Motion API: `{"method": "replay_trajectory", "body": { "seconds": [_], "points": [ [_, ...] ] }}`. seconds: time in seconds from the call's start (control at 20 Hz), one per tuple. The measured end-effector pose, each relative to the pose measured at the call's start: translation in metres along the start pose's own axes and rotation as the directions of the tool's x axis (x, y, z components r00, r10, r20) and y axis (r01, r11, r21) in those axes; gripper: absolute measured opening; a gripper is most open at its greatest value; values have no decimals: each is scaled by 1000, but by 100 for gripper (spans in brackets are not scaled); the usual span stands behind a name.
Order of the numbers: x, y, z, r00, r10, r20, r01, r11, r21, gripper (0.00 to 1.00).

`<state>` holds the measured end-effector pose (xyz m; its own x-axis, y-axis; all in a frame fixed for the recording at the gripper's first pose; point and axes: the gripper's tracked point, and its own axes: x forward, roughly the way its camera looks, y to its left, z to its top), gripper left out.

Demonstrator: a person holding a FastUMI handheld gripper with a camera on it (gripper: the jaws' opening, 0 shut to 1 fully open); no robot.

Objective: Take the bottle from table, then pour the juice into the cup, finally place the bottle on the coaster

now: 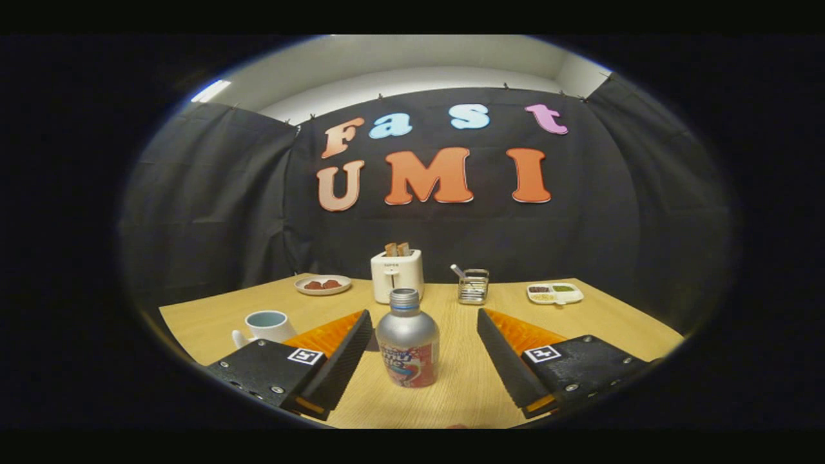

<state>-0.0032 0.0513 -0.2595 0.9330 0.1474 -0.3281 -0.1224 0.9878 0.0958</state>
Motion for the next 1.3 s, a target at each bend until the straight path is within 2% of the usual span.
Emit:
{"method": "replay_trajectory", "body": {
  "seconds": [0.3,0.6,0.85,1.05,1.3],
  "points": [
    [18,5,-43,996,12,-84,-14,1000,-25,97],
    [32,13,-66,991,24,-135,-29,999,-34,98],
    [44,14,-81,987,16,-163,-13,1000,17,97],
    [48,10,-87,986,-14,-169,19,999,28,81],
    [48,17,-81,982,-21,-189,20,1000,-6,78]
  ]
}}
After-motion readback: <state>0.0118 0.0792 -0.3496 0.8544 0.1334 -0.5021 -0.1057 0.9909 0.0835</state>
